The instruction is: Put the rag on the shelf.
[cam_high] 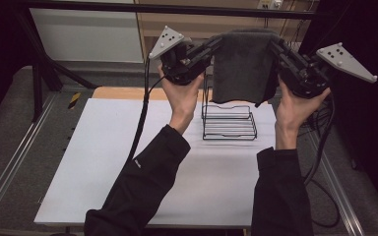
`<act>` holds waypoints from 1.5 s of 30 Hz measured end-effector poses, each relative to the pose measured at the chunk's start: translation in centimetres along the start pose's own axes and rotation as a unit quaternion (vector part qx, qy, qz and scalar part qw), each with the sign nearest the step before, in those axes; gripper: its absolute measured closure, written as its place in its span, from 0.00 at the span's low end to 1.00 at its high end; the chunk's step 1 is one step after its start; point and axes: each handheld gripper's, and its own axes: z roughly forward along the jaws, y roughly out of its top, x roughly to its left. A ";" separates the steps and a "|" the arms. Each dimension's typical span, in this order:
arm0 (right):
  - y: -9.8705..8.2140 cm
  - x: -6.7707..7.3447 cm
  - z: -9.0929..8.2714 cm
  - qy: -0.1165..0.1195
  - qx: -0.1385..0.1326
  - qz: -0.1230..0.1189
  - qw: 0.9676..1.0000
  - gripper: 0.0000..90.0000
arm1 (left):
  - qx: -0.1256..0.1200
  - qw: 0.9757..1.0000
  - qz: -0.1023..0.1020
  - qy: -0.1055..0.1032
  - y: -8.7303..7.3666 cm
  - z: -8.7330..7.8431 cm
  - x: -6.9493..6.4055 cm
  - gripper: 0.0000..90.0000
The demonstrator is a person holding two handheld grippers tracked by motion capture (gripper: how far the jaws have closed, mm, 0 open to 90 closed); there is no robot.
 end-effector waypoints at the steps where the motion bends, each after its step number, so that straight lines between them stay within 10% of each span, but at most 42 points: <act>1: 0.2 -0.1 0.1 0.000 -0.001 -0.001 1.000 0.88 | -0.001 1.000 0.000 0.001 0.2 0.1 0.0 0.90; 26: 2.3 -2.2 4.8 0.007 -0.009 -0.012 1.000 0.88 | -0.017 1.000 0.013 0.020 2.5 2.9 2.0 0.90; 45: -0.8 -4.0 7.2 -0.003 0.028 -0.002 1.000 0.88 | 0.030 0.998 0.018 0.045 0.3 5.0 4.7 0.90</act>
